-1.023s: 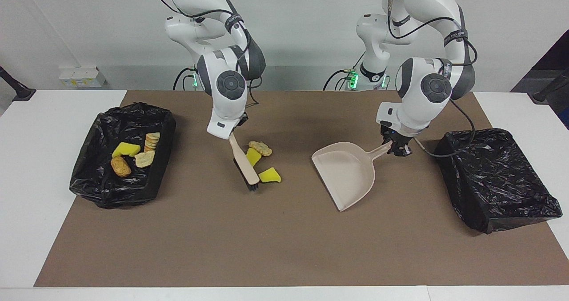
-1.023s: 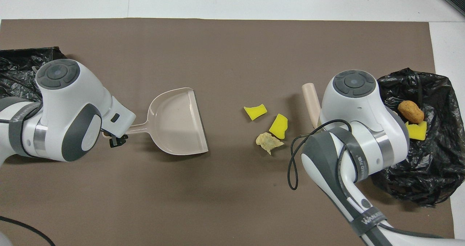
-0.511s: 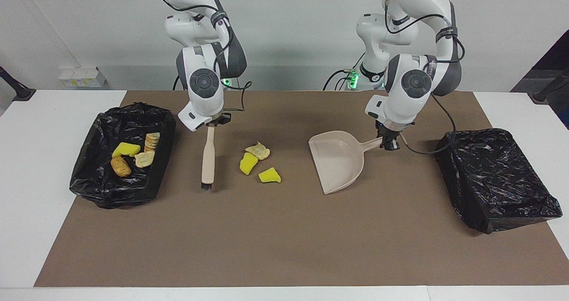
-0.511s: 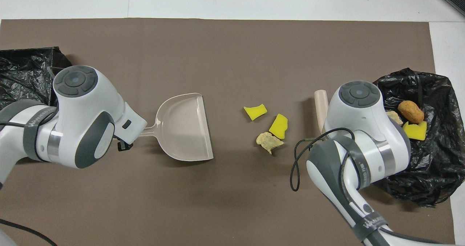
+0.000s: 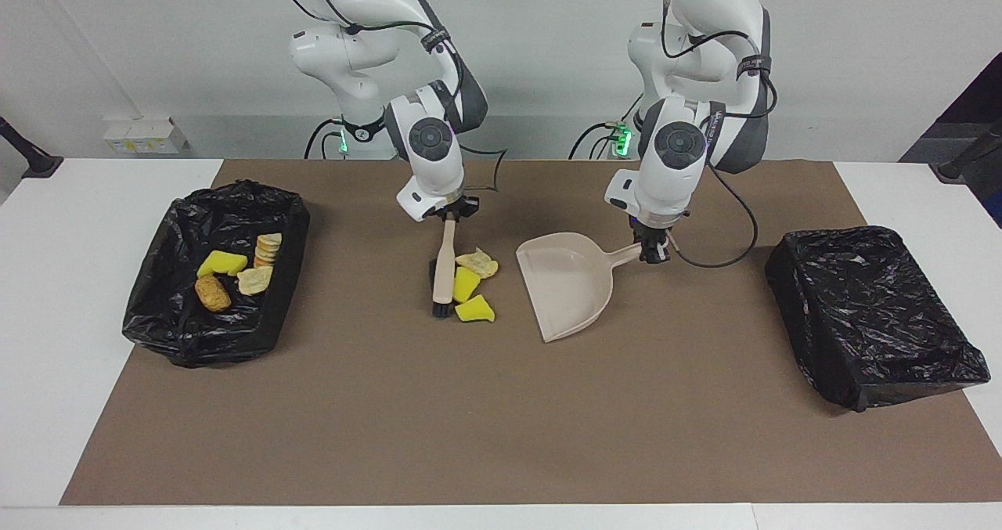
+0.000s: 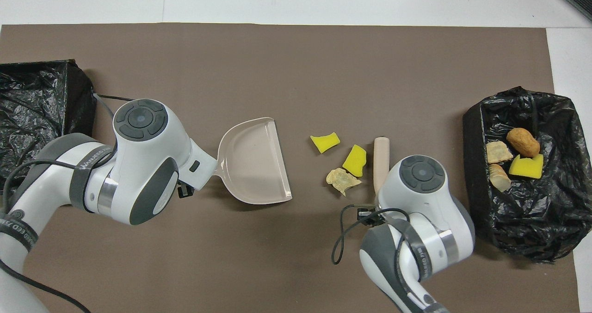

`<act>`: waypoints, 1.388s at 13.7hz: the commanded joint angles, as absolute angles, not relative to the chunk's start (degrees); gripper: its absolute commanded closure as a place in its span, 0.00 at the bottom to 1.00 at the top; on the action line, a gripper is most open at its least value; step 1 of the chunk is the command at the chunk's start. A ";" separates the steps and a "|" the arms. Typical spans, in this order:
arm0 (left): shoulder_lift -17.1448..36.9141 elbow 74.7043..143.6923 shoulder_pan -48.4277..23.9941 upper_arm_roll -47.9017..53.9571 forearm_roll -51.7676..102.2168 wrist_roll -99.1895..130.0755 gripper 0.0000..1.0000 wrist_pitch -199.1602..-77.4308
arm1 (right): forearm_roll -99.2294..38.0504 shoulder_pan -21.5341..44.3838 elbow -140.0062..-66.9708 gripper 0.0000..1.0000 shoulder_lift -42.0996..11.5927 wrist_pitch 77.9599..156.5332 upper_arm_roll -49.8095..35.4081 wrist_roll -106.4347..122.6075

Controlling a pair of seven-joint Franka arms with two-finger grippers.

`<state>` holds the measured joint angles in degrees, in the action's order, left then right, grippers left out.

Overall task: Sweep and dump trash in bin
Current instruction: 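Sweep the yellow sponge pieces into the dustpan with the right gripper's brush, then carry the dustpan toward the nearer bin while the right gripper withdraws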

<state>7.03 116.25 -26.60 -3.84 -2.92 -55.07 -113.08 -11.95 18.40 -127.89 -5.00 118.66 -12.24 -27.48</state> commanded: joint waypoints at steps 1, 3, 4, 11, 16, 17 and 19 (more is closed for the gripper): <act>6.15 118.83 -27.16 -3.96 -3.96 -53.70 1.00 -115.92 | -19.65 21.26 -125.77 1.00 -6.77 122.76 -12.39 -26.54; 5.98 119.18 -27.16 -3.96 -3.96 -53.70 1.00 -116.10 | -26.95 23.98 -125.77 1.00 -6.77 126.81 -12.39 -26.45; 5.98 119.44 -27.16 -4.04 -3.96 -53.79 1.00 -116.71 | -30.11 25.04 -125.77 1.00 -6.77 128.39 -12.39 -26.46; 5.01 121.82 -26.98 -3.96 -3.96 -58.54 1.00 -120.85 | -33.41 22.62 -118.92 1.00 0.24 118.09 -11.69 -22.97; 5.01 122.08 -26.90 -3.96 -3.87 -58.54 1.00 -120.85 | -3.73 14.95 -112.54 1.00 -6.02 109.17 -11.25 3.92; 5.01 122.08 -26.98 -3.96 -3.87 -58.54 1.00 -120.76 | 1.96 14.94 -108.67 1.00 -9.54 107.33 -11.42 4.82; 5.01 122.08 -26.89 -4.04 -3.87 -58.54 1.00 -120.67 | 8.59 15.73 -102.77 1.00 -16.31 105.30 -11.78 6.05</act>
<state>6.54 119.76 -26.60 -3.86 -3.01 -57.84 -119.44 3.56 15.08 -111.48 -7.77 108.78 -10.80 3.83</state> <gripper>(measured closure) 0.683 0.731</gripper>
